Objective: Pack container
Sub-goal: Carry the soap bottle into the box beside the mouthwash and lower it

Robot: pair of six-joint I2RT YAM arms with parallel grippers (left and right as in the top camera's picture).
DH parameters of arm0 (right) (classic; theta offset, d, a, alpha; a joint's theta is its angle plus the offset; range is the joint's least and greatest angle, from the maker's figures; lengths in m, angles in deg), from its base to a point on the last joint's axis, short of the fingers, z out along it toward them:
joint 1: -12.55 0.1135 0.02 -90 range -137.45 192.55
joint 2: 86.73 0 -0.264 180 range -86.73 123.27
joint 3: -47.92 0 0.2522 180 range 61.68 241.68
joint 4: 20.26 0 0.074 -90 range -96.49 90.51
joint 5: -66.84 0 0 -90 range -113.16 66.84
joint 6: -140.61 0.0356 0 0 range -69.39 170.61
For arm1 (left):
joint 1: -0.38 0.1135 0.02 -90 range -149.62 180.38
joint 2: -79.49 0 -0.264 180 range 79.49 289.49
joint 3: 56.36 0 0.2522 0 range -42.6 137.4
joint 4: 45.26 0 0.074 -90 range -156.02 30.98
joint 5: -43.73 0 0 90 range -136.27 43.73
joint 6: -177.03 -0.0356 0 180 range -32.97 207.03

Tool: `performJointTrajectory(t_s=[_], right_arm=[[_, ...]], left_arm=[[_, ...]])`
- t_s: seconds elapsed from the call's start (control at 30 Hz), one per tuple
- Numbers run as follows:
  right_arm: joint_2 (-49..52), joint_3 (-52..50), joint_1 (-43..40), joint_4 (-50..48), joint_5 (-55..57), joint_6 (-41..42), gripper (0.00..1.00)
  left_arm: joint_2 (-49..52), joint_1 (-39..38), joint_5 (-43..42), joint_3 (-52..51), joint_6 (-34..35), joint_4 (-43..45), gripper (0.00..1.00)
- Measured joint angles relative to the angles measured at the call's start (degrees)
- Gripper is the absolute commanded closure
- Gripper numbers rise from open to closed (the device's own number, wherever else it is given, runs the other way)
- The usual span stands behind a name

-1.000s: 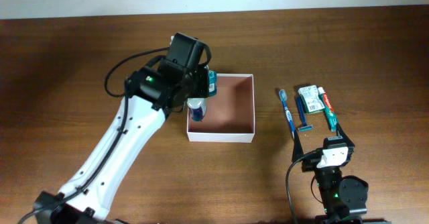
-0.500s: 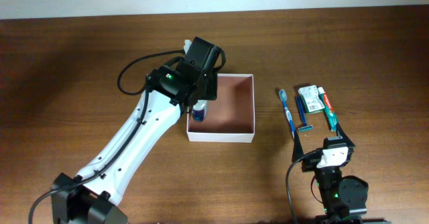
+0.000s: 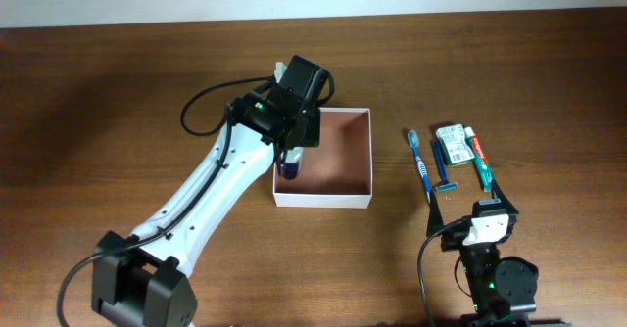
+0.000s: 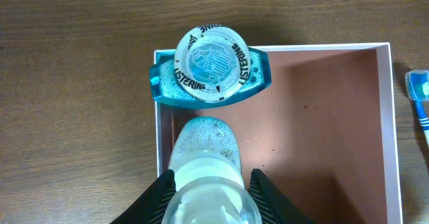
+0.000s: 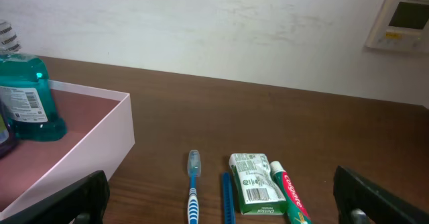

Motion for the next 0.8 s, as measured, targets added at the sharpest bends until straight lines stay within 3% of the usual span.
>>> performJointTrajectory(t_s=[0.53,0.6,0.7,0.8], right_arm=[[0.0,0.0,0.0,0.0,0.0,0.0,0.02],[0.0,0.0,0.0,0.0,0.0,0.0,0.02],[0.0,0.0,0.0,0.0,0.0,0.0,0.02],[0.0,0.0,0.0,0.0,0.0,0.0,0.02]], left_arm=[[0.7,0.0,1.1,-0.2,0.9,1.1,0.64],[1.2,0.0,1.1,-0.6,1.1,1.4,0.63],[1.8,0.0,1.5,-1.0,1.3,1.4,0.50],[1.9,0.0,1.7,-1.0,1.7,1.7,0.49]])
